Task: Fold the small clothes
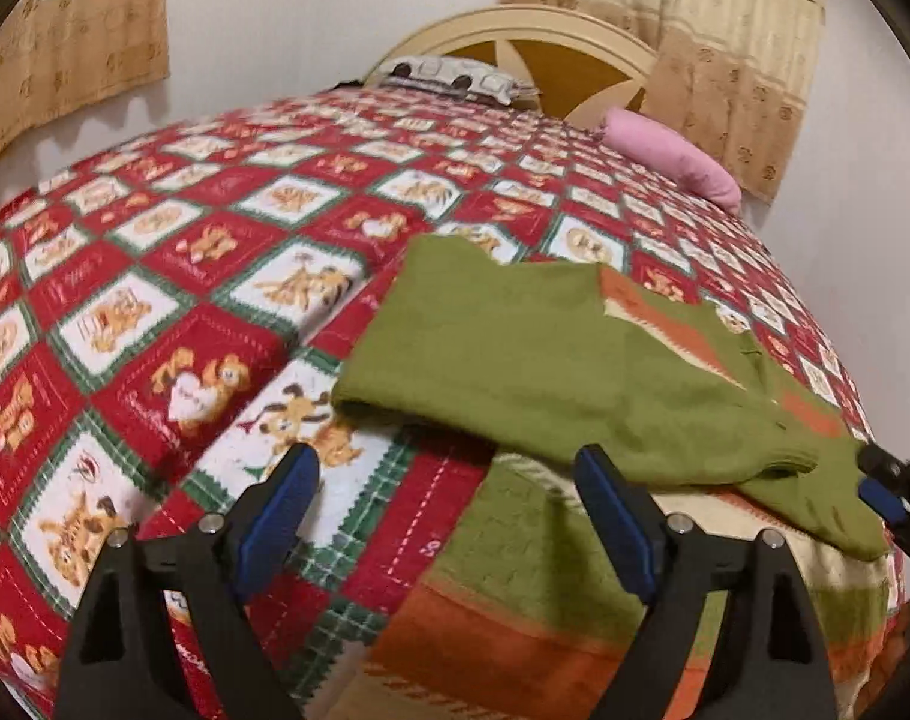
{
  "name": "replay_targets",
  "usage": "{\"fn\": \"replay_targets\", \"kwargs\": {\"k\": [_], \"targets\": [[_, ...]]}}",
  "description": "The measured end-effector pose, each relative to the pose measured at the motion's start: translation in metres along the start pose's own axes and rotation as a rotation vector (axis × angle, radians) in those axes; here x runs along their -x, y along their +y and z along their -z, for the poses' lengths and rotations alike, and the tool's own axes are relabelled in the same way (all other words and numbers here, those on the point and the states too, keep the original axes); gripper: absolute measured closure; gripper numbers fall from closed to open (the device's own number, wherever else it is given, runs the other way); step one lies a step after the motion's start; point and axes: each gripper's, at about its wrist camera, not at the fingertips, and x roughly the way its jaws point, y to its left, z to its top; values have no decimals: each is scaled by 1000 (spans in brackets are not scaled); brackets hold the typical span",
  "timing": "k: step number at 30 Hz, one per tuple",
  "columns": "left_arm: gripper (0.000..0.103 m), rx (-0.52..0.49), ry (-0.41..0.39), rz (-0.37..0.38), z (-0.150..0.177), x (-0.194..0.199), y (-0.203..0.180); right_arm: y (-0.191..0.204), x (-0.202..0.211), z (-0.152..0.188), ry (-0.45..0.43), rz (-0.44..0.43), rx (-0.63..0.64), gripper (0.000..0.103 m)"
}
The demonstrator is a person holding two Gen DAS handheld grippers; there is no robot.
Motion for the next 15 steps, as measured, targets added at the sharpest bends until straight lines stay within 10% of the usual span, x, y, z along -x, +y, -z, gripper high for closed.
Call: {"fn": "replay_targets", "kwargs": {"k": [6, 9, 15], "targets": [[12, 99, 48, 61, 2, -10, 17, 49, -67, 5, 120, 53, 90, 47], [8, 87, 55, 59, 2, -10, 15, 67, -67, 3, 96, 89, 184, 91], [6, 121, 50, 90, 0, -11, 22, 91, -9, -20, -54, 69, 278, 92]]}}
